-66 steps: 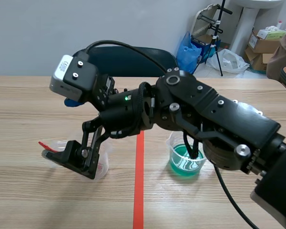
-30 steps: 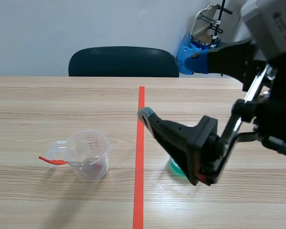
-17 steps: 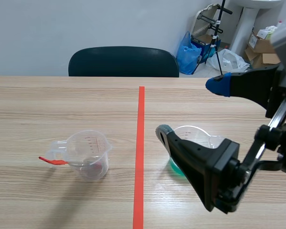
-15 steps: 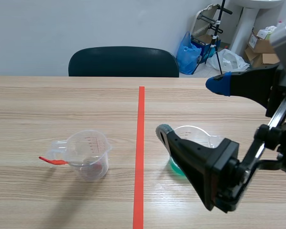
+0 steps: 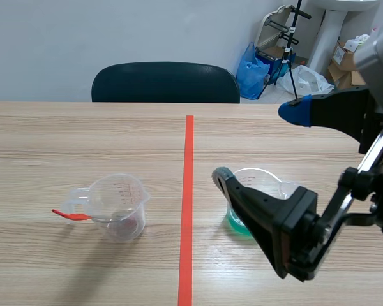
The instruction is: Do the redox reaction experiment
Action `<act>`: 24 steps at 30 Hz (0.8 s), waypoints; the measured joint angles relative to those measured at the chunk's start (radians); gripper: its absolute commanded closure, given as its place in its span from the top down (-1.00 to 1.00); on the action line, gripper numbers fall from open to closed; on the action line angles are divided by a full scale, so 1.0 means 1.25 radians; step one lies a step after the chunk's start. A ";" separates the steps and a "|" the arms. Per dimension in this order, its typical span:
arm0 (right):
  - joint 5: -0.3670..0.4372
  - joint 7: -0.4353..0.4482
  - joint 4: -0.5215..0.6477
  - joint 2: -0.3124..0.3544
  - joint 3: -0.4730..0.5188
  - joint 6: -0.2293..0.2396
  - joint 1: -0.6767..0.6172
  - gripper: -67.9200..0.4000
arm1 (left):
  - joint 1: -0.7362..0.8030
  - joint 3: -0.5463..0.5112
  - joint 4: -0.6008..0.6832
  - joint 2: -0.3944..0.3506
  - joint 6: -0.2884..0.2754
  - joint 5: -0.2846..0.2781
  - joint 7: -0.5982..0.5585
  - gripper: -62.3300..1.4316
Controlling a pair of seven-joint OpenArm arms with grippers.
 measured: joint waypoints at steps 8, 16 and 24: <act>0.000 0.000 0.000 0.000 0.000 0.000 0.000 1.00 | 0.037 0.126 0.016 -0.082 0.121 -0.023 0.003 1.00; 0.000 0.000 0.000 0.000 0.000 0.000 0.000 1.00 | 0.033 0.124 0.024 -0.077 0.119 -0.016 0.014 1.00; 0.000 0.000 0.000 0.000 0.000 0.000 0.000 1.00 | 0.033 0.124 0.024 -0.073 0.118 -0.017 0.014 1.00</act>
